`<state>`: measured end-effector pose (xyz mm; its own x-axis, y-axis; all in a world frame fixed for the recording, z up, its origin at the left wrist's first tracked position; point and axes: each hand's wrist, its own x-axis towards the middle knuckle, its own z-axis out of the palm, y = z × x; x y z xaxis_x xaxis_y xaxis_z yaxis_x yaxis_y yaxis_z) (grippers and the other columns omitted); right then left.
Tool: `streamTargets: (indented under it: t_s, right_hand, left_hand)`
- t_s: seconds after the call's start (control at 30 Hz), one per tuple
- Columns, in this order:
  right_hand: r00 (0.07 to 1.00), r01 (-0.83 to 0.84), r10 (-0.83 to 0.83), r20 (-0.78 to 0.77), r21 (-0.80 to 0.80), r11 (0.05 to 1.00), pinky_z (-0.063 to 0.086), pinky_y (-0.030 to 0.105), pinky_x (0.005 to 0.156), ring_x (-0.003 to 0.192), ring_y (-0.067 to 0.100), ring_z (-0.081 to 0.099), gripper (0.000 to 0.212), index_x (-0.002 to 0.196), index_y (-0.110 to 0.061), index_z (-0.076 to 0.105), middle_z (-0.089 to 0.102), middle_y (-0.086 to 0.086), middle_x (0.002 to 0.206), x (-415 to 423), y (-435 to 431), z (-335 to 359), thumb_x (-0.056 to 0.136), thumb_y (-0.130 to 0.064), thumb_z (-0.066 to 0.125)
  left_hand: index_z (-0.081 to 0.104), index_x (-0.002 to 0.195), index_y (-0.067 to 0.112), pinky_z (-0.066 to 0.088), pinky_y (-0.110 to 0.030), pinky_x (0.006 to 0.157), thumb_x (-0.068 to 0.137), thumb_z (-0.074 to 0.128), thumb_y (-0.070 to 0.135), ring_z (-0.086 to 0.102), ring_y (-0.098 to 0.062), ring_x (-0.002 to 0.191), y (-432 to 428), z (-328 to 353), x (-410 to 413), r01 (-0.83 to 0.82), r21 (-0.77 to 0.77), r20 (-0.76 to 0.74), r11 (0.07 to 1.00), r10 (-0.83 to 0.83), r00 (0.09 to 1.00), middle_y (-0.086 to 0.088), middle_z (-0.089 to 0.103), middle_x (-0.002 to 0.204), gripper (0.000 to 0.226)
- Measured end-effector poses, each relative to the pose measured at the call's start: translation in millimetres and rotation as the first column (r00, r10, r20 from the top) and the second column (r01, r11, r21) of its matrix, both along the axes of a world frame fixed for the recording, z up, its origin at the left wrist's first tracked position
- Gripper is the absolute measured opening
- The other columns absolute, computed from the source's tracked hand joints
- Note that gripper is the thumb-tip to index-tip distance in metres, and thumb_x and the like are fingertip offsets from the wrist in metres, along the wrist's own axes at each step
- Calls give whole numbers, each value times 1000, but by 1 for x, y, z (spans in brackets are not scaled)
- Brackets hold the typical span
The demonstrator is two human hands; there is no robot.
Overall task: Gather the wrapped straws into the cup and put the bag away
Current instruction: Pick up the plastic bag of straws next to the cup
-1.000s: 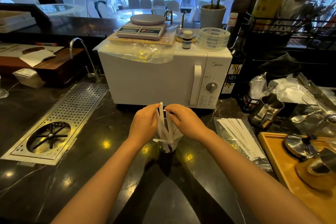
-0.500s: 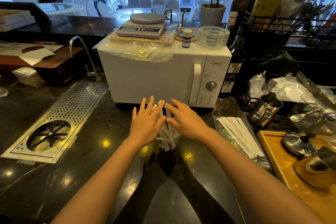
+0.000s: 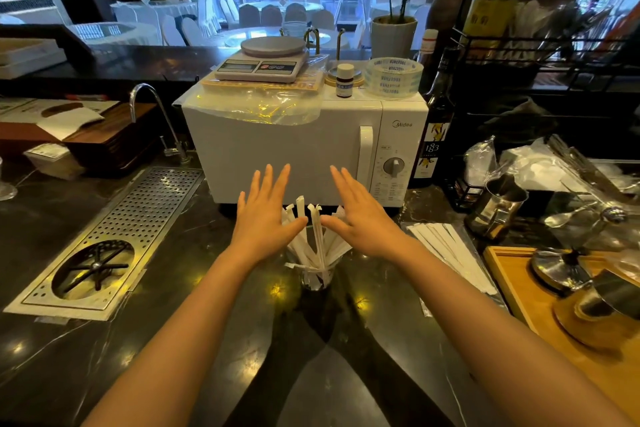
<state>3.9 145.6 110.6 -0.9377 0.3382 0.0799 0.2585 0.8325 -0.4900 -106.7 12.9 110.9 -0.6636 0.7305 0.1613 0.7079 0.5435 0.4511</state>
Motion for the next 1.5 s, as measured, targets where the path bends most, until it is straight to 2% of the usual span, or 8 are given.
streamTargets:
  t_s: [0.33,0.5,0.77,0.97,1.1,1.17,1.33,1.5]
  right_hand:
    - [985,170,-170,-9,22,985,8,45,119,146,20,-6,76,144,-29,-11,-10,4,158,57,39,5,91,-48,40]
    - [956,292,-292,9,-51,955,9,43,118,145,19,-5,74,144,-28,-9,-9,3,158,102,65,-7,92,-45,41]
    - [910,410,-392,134,-155,899,7,35,117,146,18,-4,77,145,-19,-7,-8,5,158,165,88,-46,92,-41,43]
    - [911,391,-359,204,-148,909,14,36,117,145,20,7,74,147,-14,5,9,3,157,183,91,-77,91,-35,49]
    - [890,411,-374,263,-101,906,24,35,113,140,22,23,66,145,-13,18,24,7,153,184,93,-90,90,-33,50]
    - [880,394,-360,309,-56,917,28,36,111,138,23,27,63,143,-15,22,26,9,152,184,95,-97,90,-32,52]
    - [875,319,-320,363,65,946,34,33,105,130,24,34,54,137,-13,35,38,10,141,185,98,-106,88,-28,54]
    - [879,254,-288,380,139,957,42,34,97,123,23,38,35,121,-11,52,44,10,132,190,100,-104,89,-24,51]
  left_hand:
    - [-5,141,31,-6,-42,116,88,43,44,-18,-19,142,52,20,60,216,21,-48,976,-215,975,-3,-14,155,73]
    - [-3,142,30,-4,-39,116,90,41,41,-17,-19,142,87,8,94,350,23,-43,937,-349,936,-3,-14,156,69]
    - [1,143,23,5,-41,118,88,48,34,-11,-23,143,135,-50,134,475,-94,105,875,-465,879,-7,-8,156,73]
    - [11,143,18,12,-38,117,88,49,35,0,-25,144,145,-97,152,559,-202,191,805,-527,828,-9,3,156,69]
    - [42,130,11,31,-39,108,86,52,32,28,-26,135,147,-109,159,655,-232,211,719,-621,755,-10,31,147,49]
    - [47,123,8,37,-41,102,86,51,32,36,-26,127,149,-114,161,677,-254,204,691,-646,736,-11,41,138,45]
    - [51,112,9,40,-35,86,88,46,36,42,-22,113,156,-123,163,662,-311,94,682,-671,736,-8,50,121,36]
    - [52,108,7,40,-35,84,93,34,30,44,-24,109,162,-126,166,629,-379,-16,679,-684,729,-10,53,115,33]
